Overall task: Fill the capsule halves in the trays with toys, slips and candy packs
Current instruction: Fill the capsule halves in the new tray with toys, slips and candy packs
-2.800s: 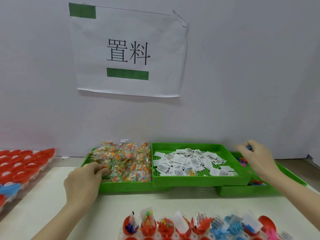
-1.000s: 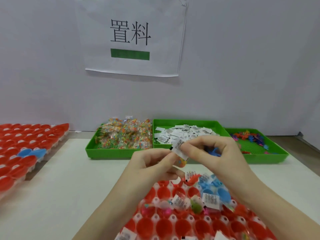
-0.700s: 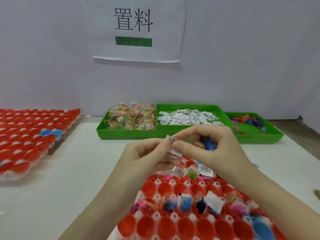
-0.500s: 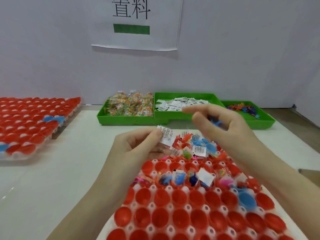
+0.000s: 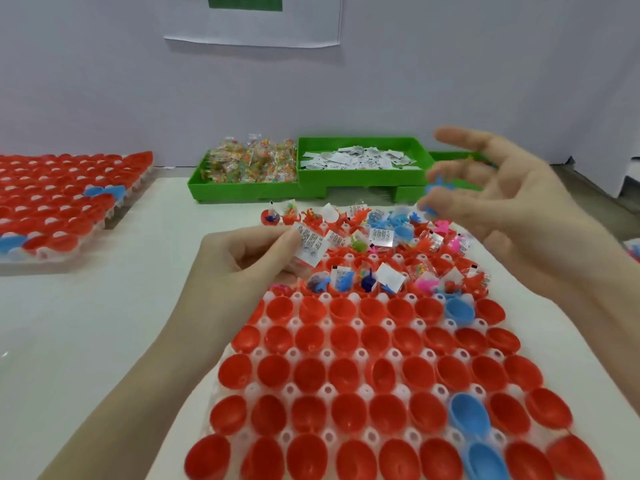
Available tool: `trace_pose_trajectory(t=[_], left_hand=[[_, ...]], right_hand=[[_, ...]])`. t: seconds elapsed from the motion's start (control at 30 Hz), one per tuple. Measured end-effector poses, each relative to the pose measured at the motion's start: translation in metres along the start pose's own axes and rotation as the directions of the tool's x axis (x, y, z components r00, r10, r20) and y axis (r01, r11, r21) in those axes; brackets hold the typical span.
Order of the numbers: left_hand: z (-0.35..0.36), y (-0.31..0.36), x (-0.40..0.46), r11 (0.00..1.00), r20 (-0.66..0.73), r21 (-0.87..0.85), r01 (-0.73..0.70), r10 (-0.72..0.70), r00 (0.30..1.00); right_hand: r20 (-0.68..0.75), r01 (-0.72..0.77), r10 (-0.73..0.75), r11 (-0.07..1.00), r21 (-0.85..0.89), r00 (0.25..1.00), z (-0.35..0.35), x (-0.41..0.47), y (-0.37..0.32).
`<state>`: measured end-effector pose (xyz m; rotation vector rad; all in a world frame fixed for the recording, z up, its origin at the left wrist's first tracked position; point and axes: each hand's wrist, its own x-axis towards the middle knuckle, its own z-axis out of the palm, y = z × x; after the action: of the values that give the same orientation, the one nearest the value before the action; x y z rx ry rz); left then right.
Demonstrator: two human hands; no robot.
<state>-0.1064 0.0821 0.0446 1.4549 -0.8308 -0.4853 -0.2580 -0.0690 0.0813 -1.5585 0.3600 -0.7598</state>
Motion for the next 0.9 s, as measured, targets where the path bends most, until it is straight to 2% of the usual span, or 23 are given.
trace_pose_trajectory(t=[0.13,0.23,0.33,0.53,0.63,0.7,0.8,0.9], left_hand=[[0.001,0.009,0.000,0.998,0.017,0.020,-0.063,0.063,0.998],[-0.006,0.015,0.003,0.995,0.050,-0.088,-0.051,0.055,0.997],[-0.014,0.015,0.006,0.988,0.062,-0.154,0.001,0.008,0.998],[-0.024,0.010,0.005,0.980,0.057,-0.193,0.047,-0.037,0.998],[-0.030,0.009,0.004,0.975,0.051,-0.217,0.037,-0.027,0.998],[-0.031,0.005,0.001,0.979,0.001,-0.199,0.044,-0.045,0.999],[-0.033,-0.003,-0.007,0.984,-0.082,-0.166,0.070,-0.085,0.993],[-0.043,-0.022,-0.017,0.992,-0.145,0.098,0.076,-0.061,0.988]], right_hand=[[0.171,0.081,-0.065,0.993,-0.089,0.983,0.040,0.001,-0.004],[0.144,0.193,-0.167,0.961,-0.199,0.975,0.061,0.008,-0.002],[0.106,0.215,-0.191,0.926,-0.310,0.976,0.073,0.015,0.005],[0.114,0.293,-0.270,0.871,-0.395,0.956,0.089,0.022,0.017],[0.144,0.257,-0.218,0.891,-0.374,0.965,0.093,0.026,0.022],[0.164,0.211,-0.160,0.904,-0.371,0.973,0.098,0.027,0.027],[0.170,0.210,-0.150,0.876,-0.433,0.974,0.107,0.026,0.040],[0.227,0.137,-0.046,0.906,-0.401,0.973,0.113,0.025,0.056]])
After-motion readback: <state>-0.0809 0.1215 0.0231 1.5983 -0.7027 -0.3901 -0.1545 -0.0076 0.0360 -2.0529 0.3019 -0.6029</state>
